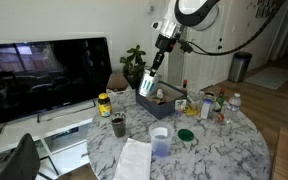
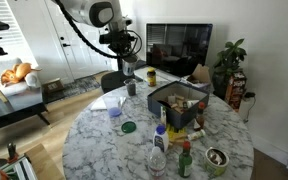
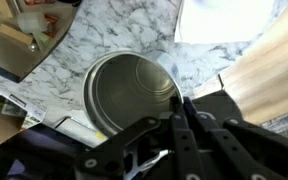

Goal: Pour the contents of the silver cup into the grey box and then put the silver cup back in the plastic cup

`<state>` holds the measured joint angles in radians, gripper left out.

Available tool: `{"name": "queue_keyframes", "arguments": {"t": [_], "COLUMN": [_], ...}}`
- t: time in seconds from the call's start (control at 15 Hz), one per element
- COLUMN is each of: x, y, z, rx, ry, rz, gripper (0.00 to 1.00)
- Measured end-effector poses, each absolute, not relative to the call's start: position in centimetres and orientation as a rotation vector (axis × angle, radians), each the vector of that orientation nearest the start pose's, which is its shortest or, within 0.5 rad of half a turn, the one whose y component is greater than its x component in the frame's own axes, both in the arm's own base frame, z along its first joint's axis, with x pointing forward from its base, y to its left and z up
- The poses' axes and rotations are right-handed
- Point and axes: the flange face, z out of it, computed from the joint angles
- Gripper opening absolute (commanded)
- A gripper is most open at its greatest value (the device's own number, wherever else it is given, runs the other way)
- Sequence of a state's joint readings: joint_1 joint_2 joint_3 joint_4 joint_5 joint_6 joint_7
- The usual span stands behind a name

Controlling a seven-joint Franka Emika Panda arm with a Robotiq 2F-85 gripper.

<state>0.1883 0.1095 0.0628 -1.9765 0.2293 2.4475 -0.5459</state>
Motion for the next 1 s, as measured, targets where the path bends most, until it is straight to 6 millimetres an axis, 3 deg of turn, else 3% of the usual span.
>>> {"name": "queue_keyframes", "arguments": {"t": [0.33, 0.73, 1.0], "x": [56.1, 56.2, 54.5], "y": [17.9, 18.0, 20.8], "z": [44.1, 44.3, 42.9], "rx": [-2.802, -2.802, -2.728], "ry": [-1.234, -1.239, -1.409], "rz": [-0.316, -0.317, -0.173], "gripper": [0.04, 0.01, 0.01]}}
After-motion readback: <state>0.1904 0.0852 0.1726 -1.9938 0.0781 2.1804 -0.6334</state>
